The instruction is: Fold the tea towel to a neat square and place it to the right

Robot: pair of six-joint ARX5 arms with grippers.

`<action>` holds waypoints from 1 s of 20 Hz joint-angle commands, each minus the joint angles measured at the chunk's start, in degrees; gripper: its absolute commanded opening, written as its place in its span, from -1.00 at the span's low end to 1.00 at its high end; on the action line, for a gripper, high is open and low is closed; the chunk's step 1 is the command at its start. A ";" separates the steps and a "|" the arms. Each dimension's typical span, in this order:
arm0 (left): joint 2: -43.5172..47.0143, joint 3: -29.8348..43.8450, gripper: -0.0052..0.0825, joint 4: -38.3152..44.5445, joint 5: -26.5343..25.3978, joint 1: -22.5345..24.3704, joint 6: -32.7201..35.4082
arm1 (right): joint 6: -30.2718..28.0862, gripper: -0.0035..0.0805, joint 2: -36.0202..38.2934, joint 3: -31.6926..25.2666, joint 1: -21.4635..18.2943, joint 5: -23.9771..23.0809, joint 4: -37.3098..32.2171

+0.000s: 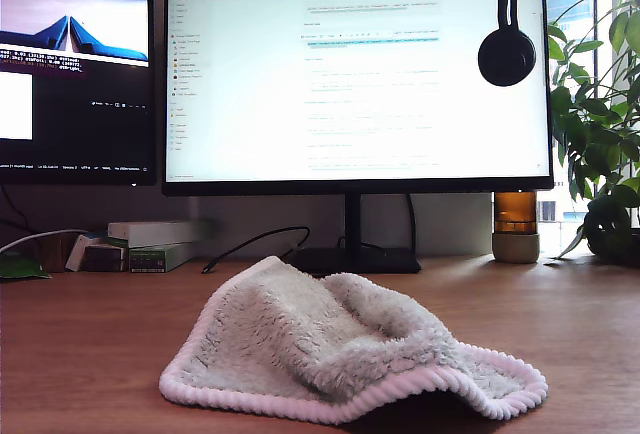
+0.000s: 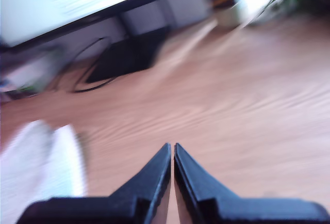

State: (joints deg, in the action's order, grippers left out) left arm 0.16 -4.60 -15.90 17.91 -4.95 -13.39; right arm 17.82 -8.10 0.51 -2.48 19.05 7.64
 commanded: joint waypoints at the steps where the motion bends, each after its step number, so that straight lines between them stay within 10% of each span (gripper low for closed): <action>1: -0.31 0.59 -0.93 -0.28 3.54 -0.57 -0.83 | 2.25 -0.95 -0.28 0.17 0.74 2.69 0.87; 16: -24.94 0.59 -0.93 2.97 28.50 -4.59 -6.80 | 15.39 -0.94 -13.73 6.82 7.91 21.16 11.39; 20: -31.93 0.59 -0.82 7.52 31.30 -4.61 -9.64 | 15.37 -0.63 -21.18 8.39 9.31 22.05 11.96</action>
State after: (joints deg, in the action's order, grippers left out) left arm -30.30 -4.60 -9.76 48.84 -9.39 -22.55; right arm 33.12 -28.36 7.77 6.48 40.80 19.84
